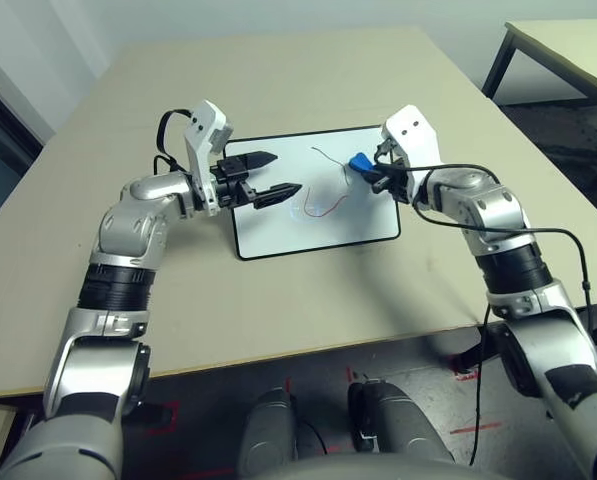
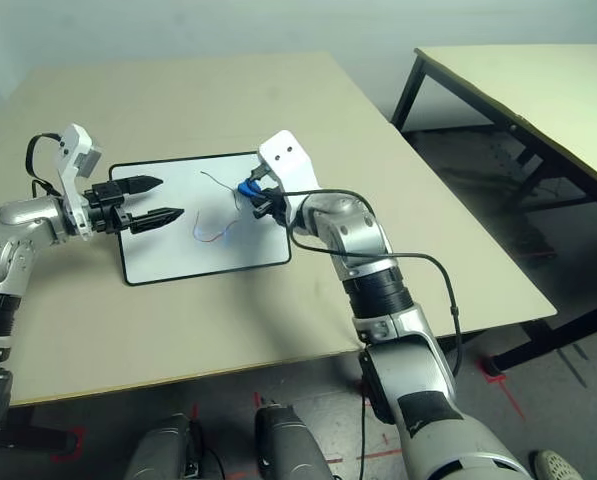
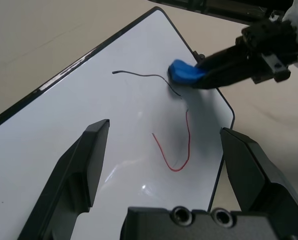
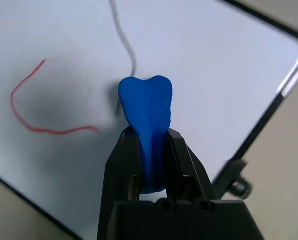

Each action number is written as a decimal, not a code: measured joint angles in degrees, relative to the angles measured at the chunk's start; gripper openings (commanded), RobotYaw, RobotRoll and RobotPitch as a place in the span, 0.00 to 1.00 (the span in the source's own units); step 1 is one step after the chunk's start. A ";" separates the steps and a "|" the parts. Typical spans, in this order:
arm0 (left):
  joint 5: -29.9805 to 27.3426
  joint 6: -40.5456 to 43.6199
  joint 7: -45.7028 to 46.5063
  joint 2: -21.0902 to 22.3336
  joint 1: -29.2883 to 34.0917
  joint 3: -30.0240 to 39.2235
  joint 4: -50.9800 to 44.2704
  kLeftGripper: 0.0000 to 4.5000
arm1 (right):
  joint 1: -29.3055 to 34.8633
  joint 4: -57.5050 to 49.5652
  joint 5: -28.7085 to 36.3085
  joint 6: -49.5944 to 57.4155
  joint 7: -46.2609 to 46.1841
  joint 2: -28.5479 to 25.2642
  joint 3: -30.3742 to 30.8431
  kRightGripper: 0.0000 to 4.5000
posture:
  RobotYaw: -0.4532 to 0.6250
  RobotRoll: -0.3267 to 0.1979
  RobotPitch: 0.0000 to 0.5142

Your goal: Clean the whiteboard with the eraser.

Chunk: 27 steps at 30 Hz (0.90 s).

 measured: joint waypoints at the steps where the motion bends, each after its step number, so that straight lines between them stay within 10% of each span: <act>1: 0.00 0.22 0.04 0.02 0.05 0.12 -0.42 1.00 | 1.03 -1.03 -0.07 0.77 0.50 -0.01 0.85 0.13 | 0.39 0.62 0.15; 19: -1.14 2.06 1.06 -0.10 1.08 0.45 -2.98 1.00 | -5.29 8.11 -2.46 -3.82 -3.32 1.31 -1.48 0.13 | 0.39 0.62 0.16; 27: -1.31 2.81 1.56 0.16 1.97 0.57 -3.08 1.00 | 3.00 -5.03 -2.22 3.17 1.57 1.69 3.74 0.13 | 0.39 0.62 0.19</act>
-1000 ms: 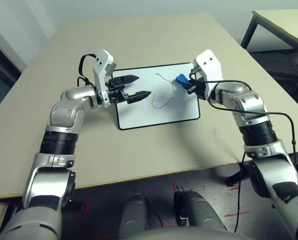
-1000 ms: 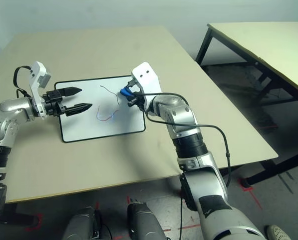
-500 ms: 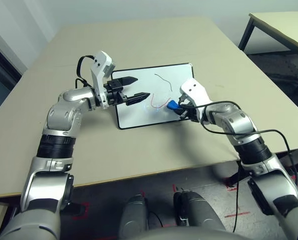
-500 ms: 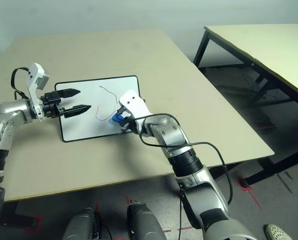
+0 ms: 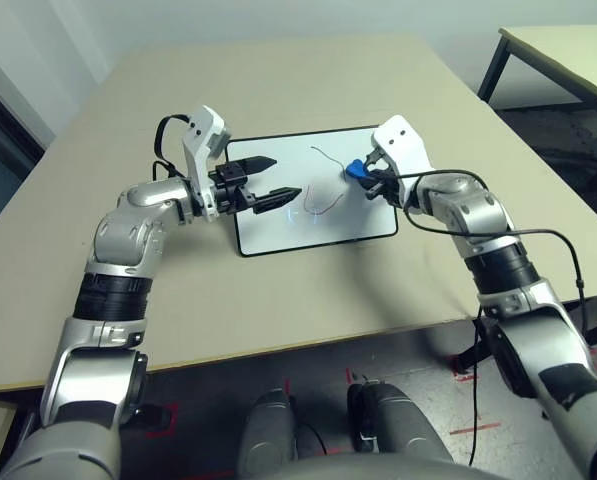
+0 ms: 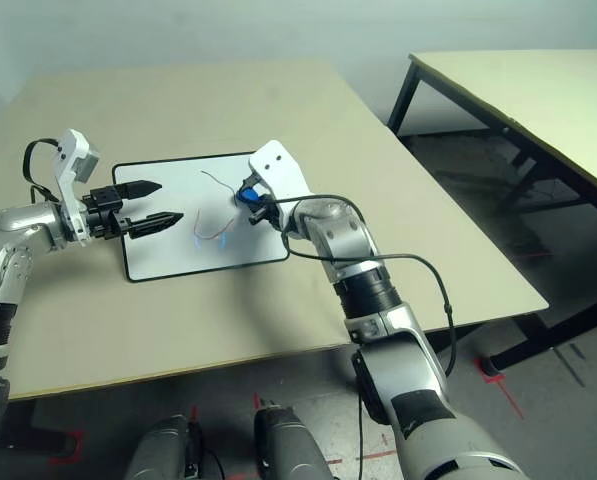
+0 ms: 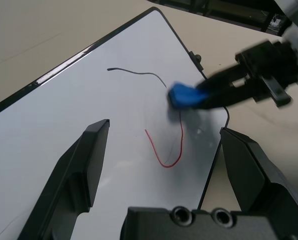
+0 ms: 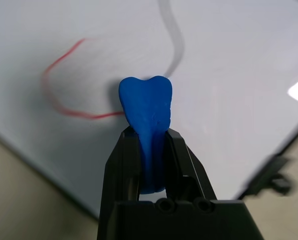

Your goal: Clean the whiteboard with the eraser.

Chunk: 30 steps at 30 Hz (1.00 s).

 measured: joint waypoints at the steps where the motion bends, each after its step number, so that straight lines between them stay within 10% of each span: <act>1: -0.03 0.10 0.01 0.13 0.17 0.04 -0.06 1.00 | 1.72 -2.60 0.03 1.62 0.29 -0.03 0.96 0.13 | 0.39 0.62 0.20; 15: -0.99 3.17 0.87 1.78 2.16 1.12 -4.46 1.00 | -11.79 15.40 -2.29 -9.19 -3.97 0.45 -4.30 0.13 | 0.39 0.62 0.27; 30: -1.14 4.80 1.30 2.11 2.79 1.73 -6.57 1.00 | 2.72 -6.70 -3.02 1.59 5.48 -4.61 5.87 0.13 | 0.39 0.62 0.29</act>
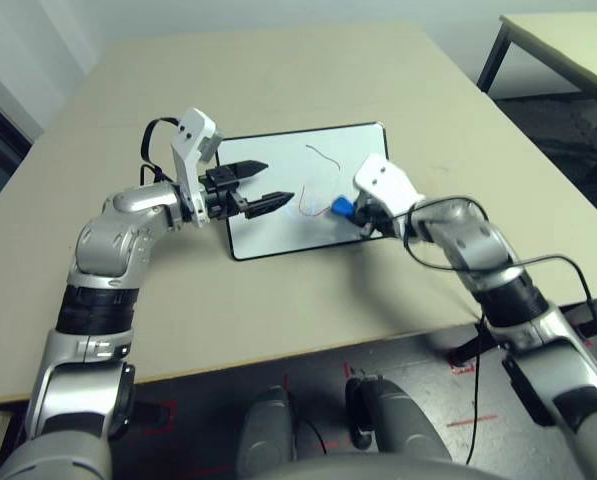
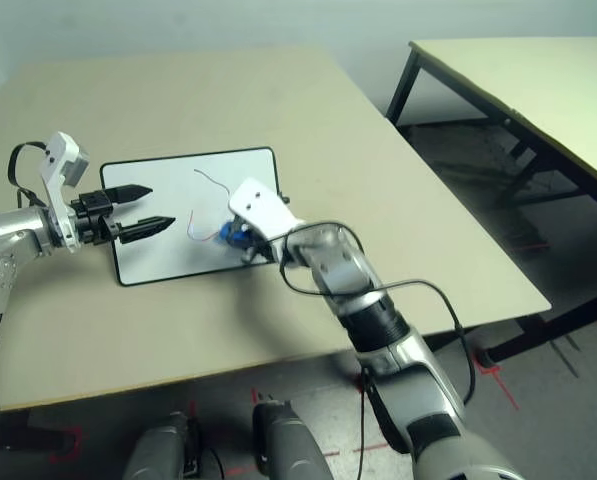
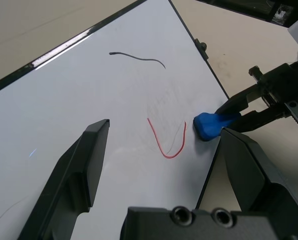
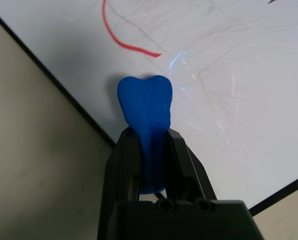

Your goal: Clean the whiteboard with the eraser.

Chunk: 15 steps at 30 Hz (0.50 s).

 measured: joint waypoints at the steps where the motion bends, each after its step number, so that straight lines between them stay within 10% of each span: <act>1: -0.01 0.03 0.05 0.04 0.06 0.11 -0.02 1.00 | -0.57 0.69 -0.05 -0.41 -0.01 0.14 0.05 0.13 | 0.39 0.62 0.29; 8: -0.98 0.36 0.31 0.23 0.95 0.49 -1.46 1.00 | -12.65 14.62 -1.70 -8.04 -2.68 2.41 -2.49 0.13 | 0.40 0.62 0.30; 15: -1.39 1.28 0.85 1.03 1.60 0.95 -2.19 1.00 | -4.80 4.76 -2.24 -4.44 -0.17 1.30 0.68 0.13 | 0.40 0.62 0.31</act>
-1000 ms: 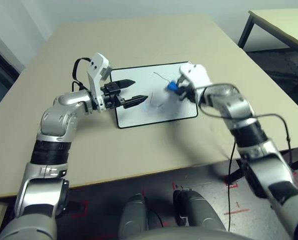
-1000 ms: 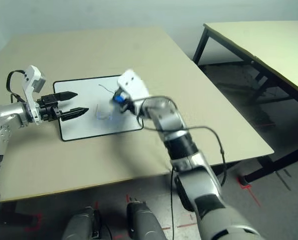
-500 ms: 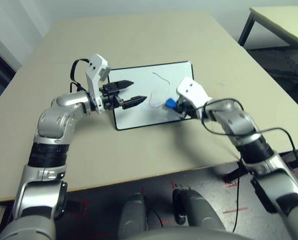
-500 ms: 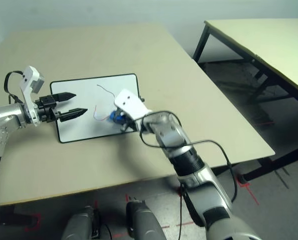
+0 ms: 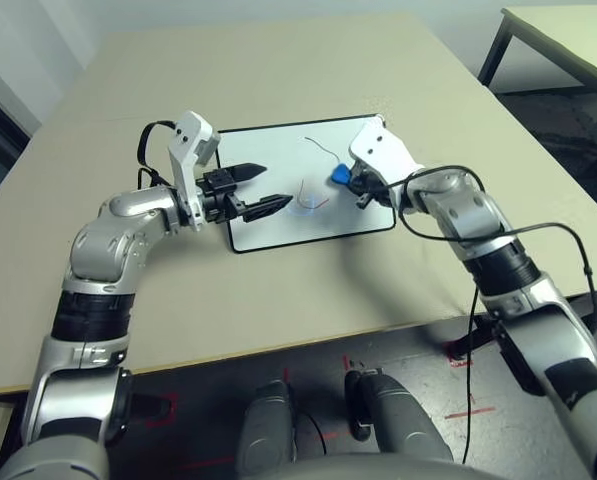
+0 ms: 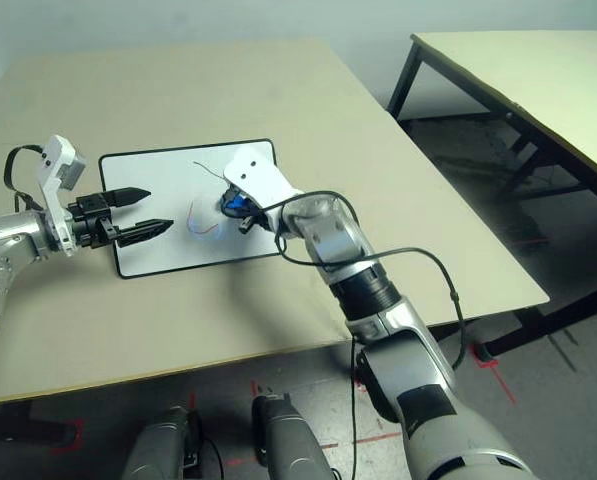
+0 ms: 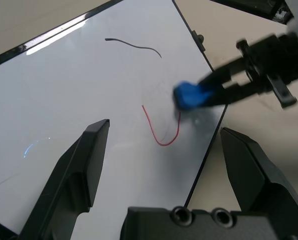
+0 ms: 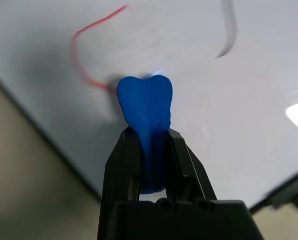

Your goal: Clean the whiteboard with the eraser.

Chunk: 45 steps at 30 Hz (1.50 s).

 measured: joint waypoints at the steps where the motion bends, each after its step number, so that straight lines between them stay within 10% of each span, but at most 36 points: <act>1: -0.10 0.07 0.00 0.12 -0.01 0.05 -0.02 1.00 | 1.55 -2.32 0.01 1.48 0.67 -0.31 1.02 0.13 | 0.40 0.62 0.31; 8: -0.22 0.51 0.01 0.96 -0.05 0.13 -0.02 1.00 | 2.41 -5.07 0.05 4.39 1.94 -0.70 2.91 0.13 | 0.40 0.62 0.30; 16: -0.62 0.58 0.04 0.98 0.18 0.12 -0.34 1.00 | -12.99 8.98 -0.68 1.79 -6.16 3.20 -5.41 0.13 | 0.40 0.62 0.30; 28: -0.81 1.30 0.75 0.96 0.84 0.10 -1.43 1.00 | -3.17 -11.63 1.06 18.37 -0.95 -1.59 3.23 0.13 | 0.39 0.62 0.30; 39: -0.84 1.75 0.94 0.90 1.53 0.10 -1.83 1.00 | -16.37 6.79 -0.16 9.27 -5.47 0.81 -2.51 0.13 | 0.39 0.62 0.29; 45: -0.85 1.98 0.92 1.12 1.90 0.12 -1.94 1.00 | -11.27 -0.72 0.07 11.12 -3.22 -0.59 -0.02 0.13 | 0.40 0.62 0.29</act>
